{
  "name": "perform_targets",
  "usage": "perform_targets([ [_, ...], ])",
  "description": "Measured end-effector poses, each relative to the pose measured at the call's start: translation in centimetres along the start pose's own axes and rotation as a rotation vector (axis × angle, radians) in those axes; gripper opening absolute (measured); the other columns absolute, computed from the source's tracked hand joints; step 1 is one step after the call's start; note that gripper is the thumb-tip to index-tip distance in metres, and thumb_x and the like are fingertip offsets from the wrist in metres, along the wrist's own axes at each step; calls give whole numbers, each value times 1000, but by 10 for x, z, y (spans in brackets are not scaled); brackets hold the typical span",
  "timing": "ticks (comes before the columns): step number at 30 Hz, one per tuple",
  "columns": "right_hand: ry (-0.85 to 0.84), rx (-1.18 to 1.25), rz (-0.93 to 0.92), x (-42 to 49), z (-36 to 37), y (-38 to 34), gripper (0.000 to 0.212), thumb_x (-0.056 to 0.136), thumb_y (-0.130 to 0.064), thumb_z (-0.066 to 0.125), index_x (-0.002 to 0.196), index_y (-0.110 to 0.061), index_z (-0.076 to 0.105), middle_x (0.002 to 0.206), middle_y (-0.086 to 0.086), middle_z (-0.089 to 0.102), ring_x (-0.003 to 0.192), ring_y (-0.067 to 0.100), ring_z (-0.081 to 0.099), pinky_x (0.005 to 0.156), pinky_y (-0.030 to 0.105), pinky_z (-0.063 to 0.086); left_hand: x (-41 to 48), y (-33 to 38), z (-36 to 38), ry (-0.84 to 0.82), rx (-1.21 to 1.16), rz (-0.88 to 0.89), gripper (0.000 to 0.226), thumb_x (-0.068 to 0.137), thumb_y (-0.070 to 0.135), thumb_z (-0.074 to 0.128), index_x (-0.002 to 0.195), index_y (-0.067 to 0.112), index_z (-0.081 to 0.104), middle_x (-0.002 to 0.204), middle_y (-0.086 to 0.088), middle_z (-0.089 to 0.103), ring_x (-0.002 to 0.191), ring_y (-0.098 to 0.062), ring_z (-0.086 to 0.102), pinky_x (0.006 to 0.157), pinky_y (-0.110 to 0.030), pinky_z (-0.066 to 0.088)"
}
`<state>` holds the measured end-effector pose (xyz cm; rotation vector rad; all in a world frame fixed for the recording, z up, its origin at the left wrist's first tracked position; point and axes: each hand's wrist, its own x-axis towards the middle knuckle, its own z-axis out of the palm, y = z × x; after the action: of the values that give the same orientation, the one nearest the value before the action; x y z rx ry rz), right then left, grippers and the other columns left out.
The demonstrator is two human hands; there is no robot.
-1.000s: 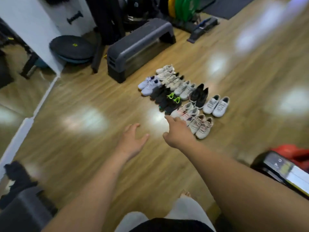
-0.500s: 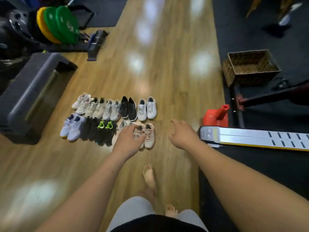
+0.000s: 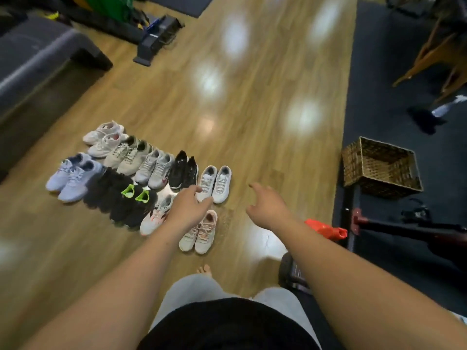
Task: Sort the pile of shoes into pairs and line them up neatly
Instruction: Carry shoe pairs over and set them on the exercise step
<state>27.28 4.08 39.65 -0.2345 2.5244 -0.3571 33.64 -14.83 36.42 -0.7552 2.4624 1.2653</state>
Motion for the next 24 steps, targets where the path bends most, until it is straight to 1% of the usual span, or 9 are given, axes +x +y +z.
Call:
perform_targets([
  [1, -19, -35, -19, 12, -8, -12, 67, 90, -25, 53, 151, -31, 26, 134, 10, 48, 122, 29, 48, 88, 36, 50, 9, -2, -7, 27, -43, -20, 50, 90, 40, 61, 133, 18, 52, 133, -3, 54, 93, -11, 56, 86, -33, 46],
  [4, -87, -118, -101, 52, -27, -45, 61, 90, -20, 51, 147, -29, 33, 124, 10, 56, 107, 28, 58, 78, 36, 52, 33, -18, -27, 128, -133, -119, 48, 90, 38, 61, 132, 16, 54, 134, -3, 56, 111, -17, 56, 92, -32, 44],
  [6, -124, -185, -178, 82, -34, -63, 61, 88, -18, 51, 146, -28, 35, 121, 9, 60, 101, 28, 61, 77, 35, 52, 44, -33, -36, 184, -217, -234, 47, 89, 39, 62, 130, 17, 56, 132, -2, 58, 118, -21, 55, 94, -34, 44],
  [8, -159, -277, -250, 112, -36, -78, 64, 87, -19, 51, 148, -28, 34, 126, 9, 59, 104, 28, 61, 81, 34, 51, 53, -44, -40, 257, -296, -332, 44, 88, 40, 64, 126, 17, 58, 129, -3, 59, 116, -22, 56, 94, -34, 45],
  [11, -231, -390, -357, 162, -36, -95, 63, 87, -22, 54, 148, -25, 36, 139, 10, 52, 119, 29, 55, 95, 36, 49, 69, -52, -36, 362, -407, -443, 42, 88, 42, 64, 122, 17, 60, 125, -1, 60, 113, -22, 56, 92, -33, 45],
  [13, -301, -478, -441, 198, -32, -104, 61, 88, -23, 55, 147, -23, 39, 141, 10, 51, 125, 29, 50, 100, 35, 45, 82, -55, -31, 435, -462, -525, 42, 89, 42, 64, 123, 17, 60, 123, -1, 61, 114, -22, 56, 89, -30, 43],
  [18, -481, -648, -682, 271, -10, -123, 52, 84, -21, 57, 135, -21, 49, 135, 11, 55, 119, 31, 53, 95, 35, 46, 103, -56, 0, 620, -601, -791, 38, 87, 35, 65, 119, 16, 60, 124, -5, 62, 110, -22, 58, 92, -33, 47],
  [21, -612, -744, -764, 297, 16, -114, 56, 90, -25, 56, 144, -19, 43, 143, 13, 47, 127, 32, 48, 98, 37, 44, 110, -49, 39, 627, -657, -932, 32, 87, 33, 65, 115, 16, 63, 120, -6, 63, 110, -24, 59, 87, -29, 43],
  [24, -688, -768, -835, 320, 57, -99, 52, 90, -23, 56, 141, -18, 46, 138, 12, 51, 125, 31, 49, 93, 34, 43, 120, -61, 88, 626, -729, -1091, 34, 88, 33, 65, 117, 15, 63, 121, -6, 64, 112, -23, 58, 84, -26, 39],
])
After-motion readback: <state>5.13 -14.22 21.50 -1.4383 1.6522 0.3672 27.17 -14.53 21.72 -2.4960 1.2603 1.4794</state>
